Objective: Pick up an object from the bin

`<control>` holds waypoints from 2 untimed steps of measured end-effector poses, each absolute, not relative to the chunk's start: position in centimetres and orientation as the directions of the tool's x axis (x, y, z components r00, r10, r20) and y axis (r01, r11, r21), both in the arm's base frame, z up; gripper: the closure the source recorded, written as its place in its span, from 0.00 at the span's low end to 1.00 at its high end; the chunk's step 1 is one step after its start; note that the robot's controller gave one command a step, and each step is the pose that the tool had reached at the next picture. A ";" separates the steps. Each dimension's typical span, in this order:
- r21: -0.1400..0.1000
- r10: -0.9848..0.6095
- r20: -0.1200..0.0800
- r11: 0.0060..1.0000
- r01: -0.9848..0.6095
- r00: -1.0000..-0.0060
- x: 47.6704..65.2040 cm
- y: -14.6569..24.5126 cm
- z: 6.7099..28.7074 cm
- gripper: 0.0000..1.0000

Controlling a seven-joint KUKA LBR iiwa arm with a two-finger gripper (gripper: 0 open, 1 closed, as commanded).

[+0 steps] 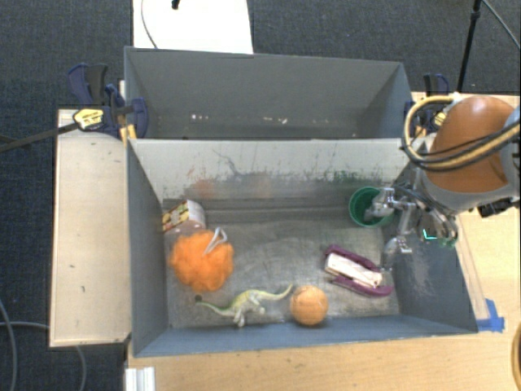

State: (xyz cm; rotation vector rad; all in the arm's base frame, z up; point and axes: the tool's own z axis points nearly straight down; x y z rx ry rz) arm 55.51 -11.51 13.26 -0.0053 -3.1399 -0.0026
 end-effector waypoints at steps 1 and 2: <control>0.000 0.002 -0.003 1.000 0.002 -1.000 55.6 -11.5 13.6 0.00; -0.005 -0.144 -0.008 0.990 -0.144 -0.990 54.5 -9.7 12.1 0.00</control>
Offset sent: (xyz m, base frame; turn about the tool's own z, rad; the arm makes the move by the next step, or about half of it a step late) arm -0.0405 0.0728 -0.0541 -0.4912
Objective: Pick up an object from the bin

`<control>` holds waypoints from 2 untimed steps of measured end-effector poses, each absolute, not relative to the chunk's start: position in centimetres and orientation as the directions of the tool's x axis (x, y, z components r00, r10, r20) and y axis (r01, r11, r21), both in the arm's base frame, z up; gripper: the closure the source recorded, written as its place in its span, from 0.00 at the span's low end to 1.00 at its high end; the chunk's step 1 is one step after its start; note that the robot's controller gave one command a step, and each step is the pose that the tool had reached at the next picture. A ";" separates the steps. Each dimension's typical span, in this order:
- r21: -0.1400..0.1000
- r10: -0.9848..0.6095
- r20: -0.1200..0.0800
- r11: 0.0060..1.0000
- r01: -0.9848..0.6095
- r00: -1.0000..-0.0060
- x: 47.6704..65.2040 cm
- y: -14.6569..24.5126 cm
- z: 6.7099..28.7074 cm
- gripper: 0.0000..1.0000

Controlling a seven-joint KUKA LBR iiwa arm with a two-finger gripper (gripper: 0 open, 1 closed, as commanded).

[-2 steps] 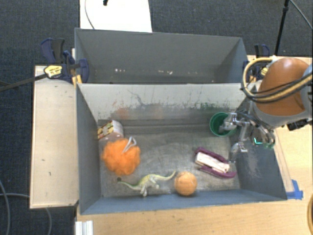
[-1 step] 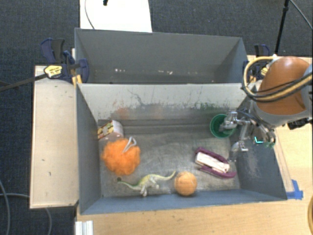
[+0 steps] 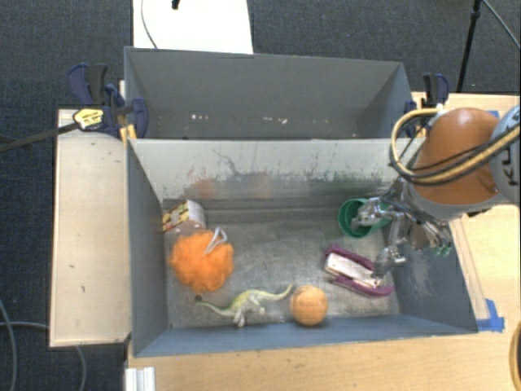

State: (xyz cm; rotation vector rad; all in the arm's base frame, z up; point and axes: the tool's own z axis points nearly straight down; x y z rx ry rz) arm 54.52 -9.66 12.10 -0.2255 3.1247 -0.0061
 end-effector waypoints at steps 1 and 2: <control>-0.001 -0.403 -0.004 0.915 -0.403 -0.915 50.8 -4.4 7.5 0.00; -0.005 -0.557 -0.007 0.830 -0.557 -0.830 49.3 -11.9 8.3 1.00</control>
Offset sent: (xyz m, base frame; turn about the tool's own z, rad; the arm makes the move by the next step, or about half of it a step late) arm -0.0547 -0.0217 -0.0396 -0.4488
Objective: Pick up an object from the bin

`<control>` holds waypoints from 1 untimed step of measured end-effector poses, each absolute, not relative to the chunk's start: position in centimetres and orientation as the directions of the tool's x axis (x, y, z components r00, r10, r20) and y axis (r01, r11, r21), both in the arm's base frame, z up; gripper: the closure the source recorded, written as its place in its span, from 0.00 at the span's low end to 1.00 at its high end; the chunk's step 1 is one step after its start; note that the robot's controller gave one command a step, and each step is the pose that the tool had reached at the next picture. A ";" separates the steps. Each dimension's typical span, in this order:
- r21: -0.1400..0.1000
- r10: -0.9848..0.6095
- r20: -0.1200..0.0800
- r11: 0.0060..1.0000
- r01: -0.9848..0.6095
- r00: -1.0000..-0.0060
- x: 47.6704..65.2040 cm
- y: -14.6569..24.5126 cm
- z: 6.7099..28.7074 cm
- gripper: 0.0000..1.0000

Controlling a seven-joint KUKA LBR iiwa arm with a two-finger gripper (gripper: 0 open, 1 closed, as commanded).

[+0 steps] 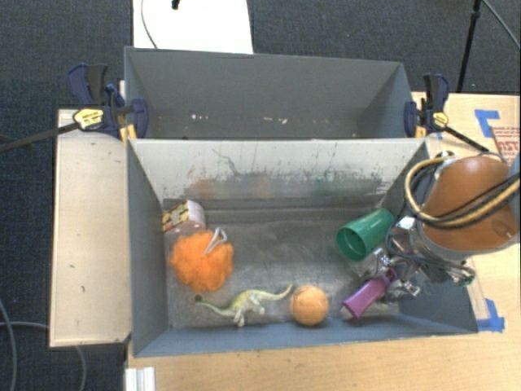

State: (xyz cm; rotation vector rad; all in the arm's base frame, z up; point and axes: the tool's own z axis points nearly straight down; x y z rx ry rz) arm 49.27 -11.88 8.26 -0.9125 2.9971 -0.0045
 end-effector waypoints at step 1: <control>-0.006 -0.558 -0.007 0.830 -0.558 -0.830 49.3 -11.9 8.3 1.00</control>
Offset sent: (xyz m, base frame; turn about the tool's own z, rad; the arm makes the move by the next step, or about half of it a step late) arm 0.0082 0.0063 -0.0123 0.0138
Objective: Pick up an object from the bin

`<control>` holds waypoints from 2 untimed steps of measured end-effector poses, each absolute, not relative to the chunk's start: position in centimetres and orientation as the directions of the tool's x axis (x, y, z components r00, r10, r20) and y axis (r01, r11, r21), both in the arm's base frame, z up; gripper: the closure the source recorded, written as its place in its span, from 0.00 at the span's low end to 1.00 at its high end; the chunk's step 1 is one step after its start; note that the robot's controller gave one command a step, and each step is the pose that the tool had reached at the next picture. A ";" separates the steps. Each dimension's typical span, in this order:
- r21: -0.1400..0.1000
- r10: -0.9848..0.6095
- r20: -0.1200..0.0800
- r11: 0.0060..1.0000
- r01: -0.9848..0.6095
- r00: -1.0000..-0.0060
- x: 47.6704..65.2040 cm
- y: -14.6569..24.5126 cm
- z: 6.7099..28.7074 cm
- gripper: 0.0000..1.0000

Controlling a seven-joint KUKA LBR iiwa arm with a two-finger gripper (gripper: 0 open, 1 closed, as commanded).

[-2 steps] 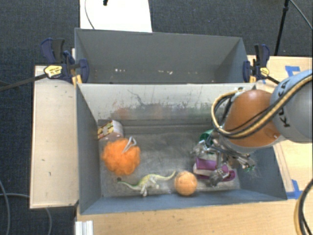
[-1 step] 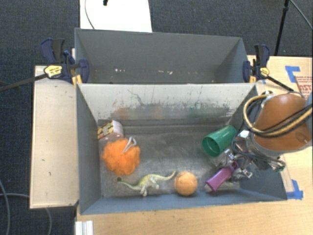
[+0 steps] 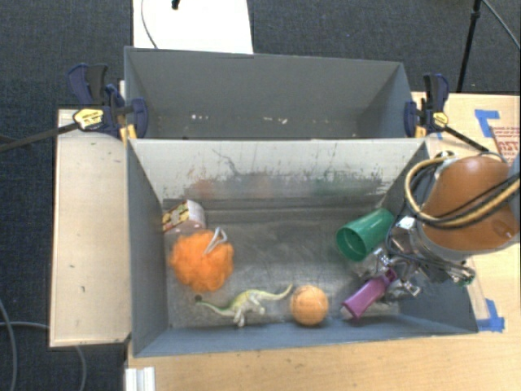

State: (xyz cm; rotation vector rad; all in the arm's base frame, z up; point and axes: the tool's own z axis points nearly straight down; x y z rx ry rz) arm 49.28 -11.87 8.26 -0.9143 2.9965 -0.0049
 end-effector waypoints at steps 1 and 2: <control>-0.004 -0.551 -0.003 0.835 -0.551 -0.835 49.9 -11.6 7.8 1.00; -0.005 -0.547 -0.006 0.837 -0.547 -0.837 50.7 -9.4 24.9 1.00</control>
Offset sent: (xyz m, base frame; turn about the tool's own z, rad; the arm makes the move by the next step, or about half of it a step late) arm 0.0119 0.0240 0.1634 0.0112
